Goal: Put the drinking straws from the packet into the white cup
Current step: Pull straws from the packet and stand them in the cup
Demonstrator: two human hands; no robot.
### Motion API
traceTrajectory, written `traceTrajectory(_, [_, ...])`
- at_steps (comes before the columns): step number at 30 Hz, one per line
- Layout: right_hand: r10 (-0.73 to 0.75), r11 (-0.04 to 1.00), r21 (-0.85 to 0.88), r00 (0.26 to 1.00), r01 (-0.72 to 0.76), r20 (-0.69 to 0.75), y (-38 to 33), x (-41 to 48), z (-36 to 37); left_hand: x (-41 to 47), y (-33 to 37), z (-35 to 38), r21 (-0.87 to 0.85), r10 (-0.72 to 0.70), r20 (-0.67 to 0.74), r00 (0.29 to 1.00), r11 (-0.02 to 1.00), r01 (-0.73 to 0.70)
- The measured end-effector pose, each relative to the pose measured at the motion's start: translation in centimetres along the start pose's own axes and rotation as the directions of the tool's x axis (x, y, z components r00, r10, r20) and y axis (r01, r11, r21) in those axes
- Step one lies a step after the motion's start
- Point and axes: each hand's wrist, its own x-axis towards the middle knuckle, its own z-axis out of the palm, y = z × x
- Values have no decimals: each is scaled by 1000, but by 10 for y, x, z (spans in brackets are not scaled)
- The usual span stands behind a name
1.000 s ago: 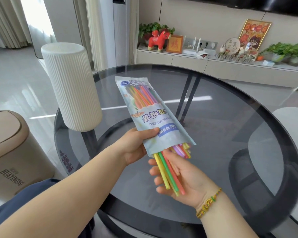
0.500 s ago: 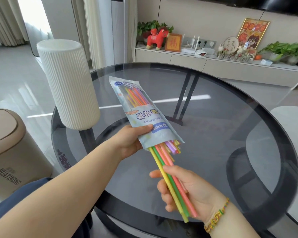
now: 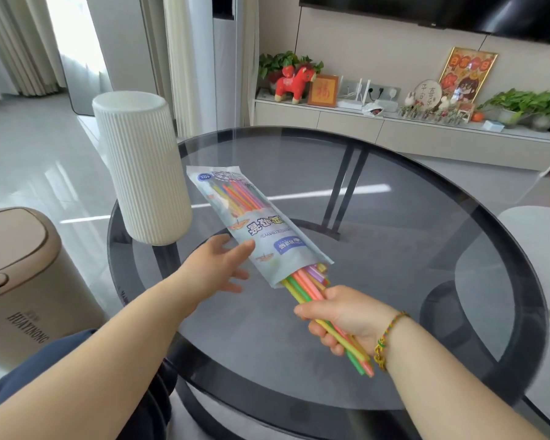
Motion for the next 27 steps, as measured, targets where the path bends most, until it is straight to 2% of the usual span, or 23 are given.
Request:
traceTrajectory(1, [3, 999, -49, 1000, -4, -13, -1, 2, -2, -5, -2, -4, 223, 115, -102, 988, 971, -90])
traceTrajectory(2, [5, 995, -101, 1000, -8, -23, -2, 3, -5, -10, -3, -6, 469, 279, -142, 950, 864, -184])
traceTrajectory(3, [8, 988, -157, 999, -13, -31, -4, 5, -5, -15, -3, -6, 640, 437, -83, 896, 713, -288])
traceTrajectory(4, [14, 977, -214, 999, -22, -40, -5, 6, -6, -18, -4, -3, 720, 541, 39, 840, 568, -399])
traceTrajectory(6, [21, 946, -323, 998, -41, -63, -8, 7, -3, -18, -8, 11, 770, 556, 308, 772, 331, -545])
traceTrajectory(7, [26, 929, -365, 997, -51, -75, -8, 7, -2, -16, -11, 20, 782, 519, 388, 761, 252, -571])
traceTrajectory(8, [30, 914, -402, 996, -62, -86, -8, 7, -1, -12, -16, 29, 793, 486, 417, 768, 218, -569])
traceTrajectory(12, [61, 857, -501, 989, -121, -134, -8, 4, -3, 7, -26, 38, 819, 463, 361, 810, 259, -513])
traceTrajectory(18, [94, 818, -548, 981, -174, -171, 0, -9, -18, 22, -25, 36, 824, 436, 324, 840, 307, -477])
traceTrajectory(21, [95, 754, -626, 976, -198, -194, 0, -20, -30, 25, -24, 36, 818, 434, 312, 845, 330, -472])
traceTrajectory(24, [75, 631, -749, 976, -204, -202, -7, -36, -43, 26, -24, 36, 814, 425, 311, 850, 342, -469])
traceTrajectory(27, [26, 427, -877, 973, -220, -231, -19, -53, -55, 26, -23, 36, 813, 417, 312, 854, 349, -467])
